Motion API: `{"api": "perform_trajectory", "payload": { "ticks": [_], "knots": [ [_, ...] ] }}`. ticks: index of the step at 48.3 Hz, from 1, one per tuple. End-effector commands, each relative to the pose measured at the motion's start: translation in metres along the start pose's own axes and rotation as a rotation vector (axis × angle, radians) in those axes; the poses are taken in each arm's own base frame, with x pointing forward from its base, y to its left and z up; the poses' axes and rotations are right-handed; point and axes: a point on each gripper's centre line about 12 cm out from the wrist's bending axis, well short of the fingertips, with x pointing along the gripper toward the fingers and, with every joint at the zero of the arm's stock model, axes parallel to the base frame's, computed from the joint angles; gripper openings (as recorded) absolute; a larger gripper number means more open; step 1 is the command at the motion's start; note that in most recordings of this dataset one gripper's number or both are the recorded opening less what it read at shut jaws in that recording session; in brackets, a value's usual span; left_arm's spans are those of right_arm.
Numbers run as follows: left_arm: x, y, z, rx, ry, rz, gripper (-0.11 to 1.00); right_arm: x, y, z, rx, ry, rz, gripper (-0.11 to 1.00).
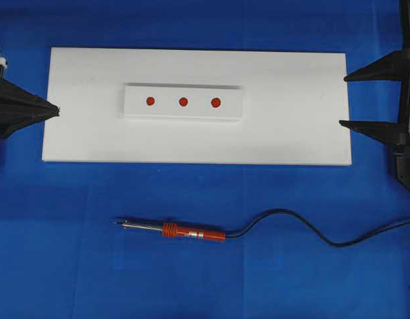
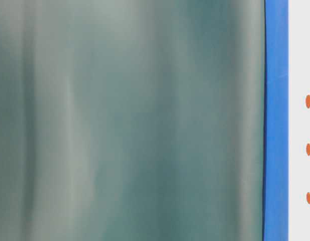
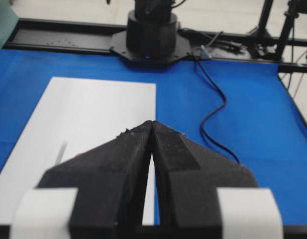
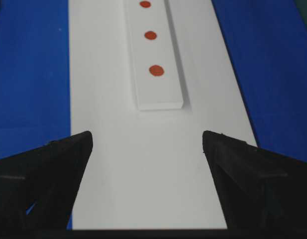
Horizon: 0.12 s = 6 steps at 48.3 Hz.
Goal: Touch the tip of the soldering iron to the mark.
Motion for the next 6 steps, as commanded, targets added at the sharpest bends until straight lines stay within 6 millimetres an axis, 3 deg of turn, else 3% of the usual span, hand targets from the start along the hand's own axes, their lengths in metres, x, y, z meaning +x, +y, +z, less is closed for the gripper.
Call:
{"api": "perform_trajectory", "payload": {
  "ticks": [1,6],
  "knots": [
    [0.0014,-0.0003,0.004,0.0,-0.011,-0.001,0.02,-0.0008,0.0001,0.005,0.005,-0.016,0.001,0.84],
    [0.0013,-0.0005,0.0034,0.0,-0.009,-0.002,0.02,-0.0008,0.0001,0.005,0.005,-0.016,0.001,0.84]
  ]
}}
